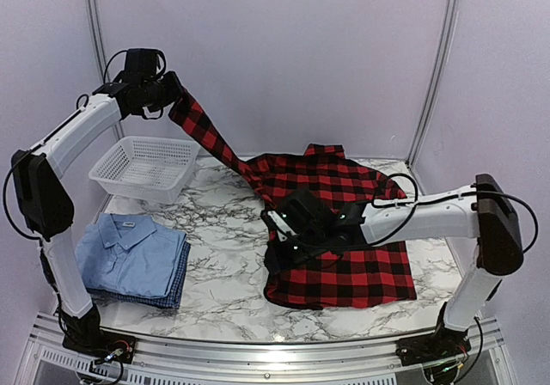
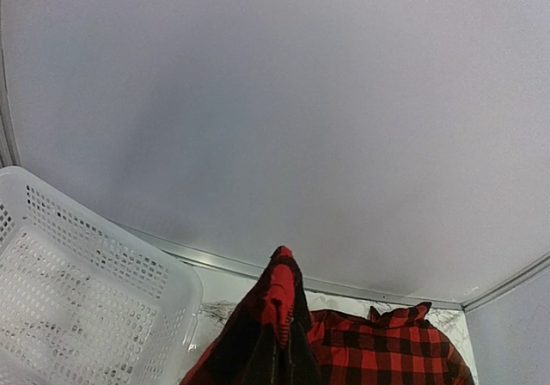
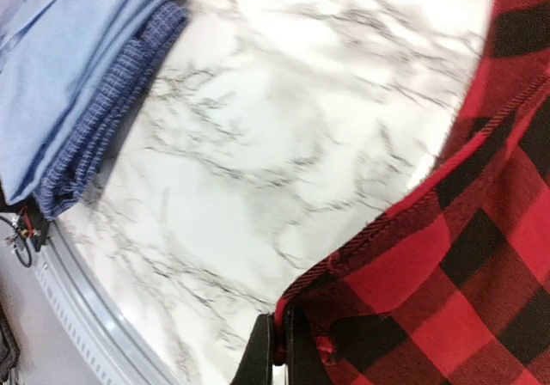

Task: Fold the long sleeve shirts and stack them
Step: Adjust the corner of the shirt at the center of the board.

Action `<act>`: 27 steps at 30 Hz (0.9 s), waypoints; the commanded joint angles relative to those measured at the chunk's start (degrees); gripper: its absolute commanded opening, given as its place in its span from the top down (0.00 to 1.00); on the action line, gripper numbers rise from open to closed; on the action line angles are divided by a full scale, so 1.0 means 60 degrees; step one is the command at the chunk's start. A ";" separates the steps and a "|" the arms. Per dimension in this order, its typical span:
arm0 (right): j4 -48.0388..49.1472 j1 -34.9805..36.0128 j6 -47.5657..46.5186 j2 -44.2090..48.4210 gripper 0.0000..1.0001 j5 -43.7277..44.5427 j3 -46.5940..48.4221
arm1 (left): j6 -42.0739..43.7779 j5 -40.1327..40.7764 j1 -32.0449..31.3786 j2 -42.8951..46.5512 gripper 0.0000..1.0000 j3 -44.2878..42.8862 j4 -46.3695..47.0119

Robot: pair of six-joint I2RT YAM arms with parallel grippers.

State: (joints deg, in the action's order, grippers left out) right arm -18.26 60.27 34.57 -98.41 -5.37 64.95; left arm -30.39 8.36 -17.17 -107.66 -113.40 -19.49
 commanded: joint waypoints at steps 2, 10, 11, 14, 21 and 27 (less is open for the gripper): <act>-0.0244 0.0751 -0.0866 -0.1249 1.00 -0.0611 0.1875 | 0.0172 -0.0027 0.0129 -0.0056 1.00 -0.0384 0.0331; -0.0251 0.0948 -0.1161 -0.2845 1.00 -0.1423 0.3346 | 0.0085 -0.0153 0.0146 -0.0347 1.00 -0.1042 0.0376; -0.0346 0.0966 -0.1189 -0.2972 1.00 -0.1444 0.3467 | 0.0037 -0.0222 0.0151 -0.0351 1.00 -0.1049 0.0376; -0.0365 0.0985 -0.1195 -0.3196 1.00 -0.1500 0.3471 | -0.0017 -0.0398 0.0140 -0.0292 1.00 -0.0814 0.0390; -0.0187 0.1000 -0.1281 -0.3228 1.00 -0.1722 0.3532 | -0.0122 -0.1064 0.0128 -0.0002 1.00 0.0175 0.0980; 0.0043 0.1000 -0.1086 -0.2884 1.00 -0.1226 0.2911 | -0.0304 -0.2524 -0.0608 -0.0199 1.00 0.0338 0.1885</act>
State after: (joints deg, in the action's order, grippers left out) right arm -19.46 65.80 27.79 -117.86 -14.41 83.46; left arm -31.55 -0.10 -17.45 -108.84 -111.31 -15.14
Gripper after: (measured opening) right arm 0.002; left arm 0.009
